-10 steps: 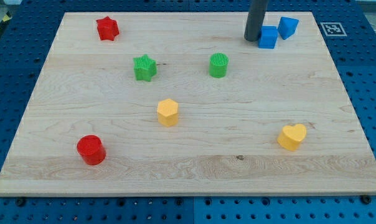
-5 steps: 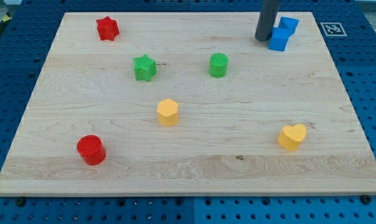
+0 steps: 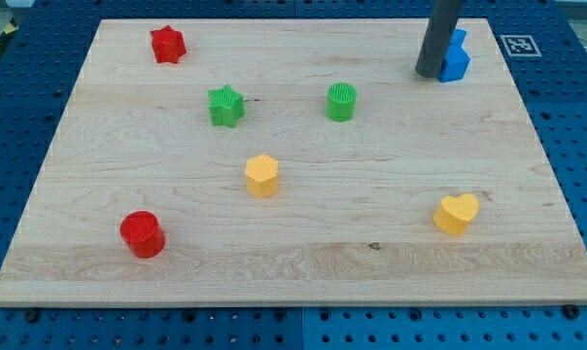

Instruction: Move the blue cube to the right bottom of the blue triangle

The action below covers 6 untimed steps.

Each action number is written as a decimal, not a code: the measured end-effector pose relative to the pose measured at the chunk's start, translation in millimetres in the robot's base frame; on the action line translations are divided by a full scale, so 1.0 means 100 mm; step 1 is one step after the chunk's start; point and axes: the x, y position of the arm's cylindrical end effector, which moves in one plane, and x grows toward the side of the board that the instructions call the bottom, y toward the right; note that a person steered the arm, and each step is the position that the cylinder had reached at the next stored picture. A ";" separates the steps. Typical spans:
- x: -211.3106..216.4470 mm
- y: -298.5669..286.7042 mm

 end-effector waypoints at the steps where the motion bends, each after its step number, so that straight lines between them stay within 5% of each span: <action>1: -0.01 0.00; 6: -0.04 0.07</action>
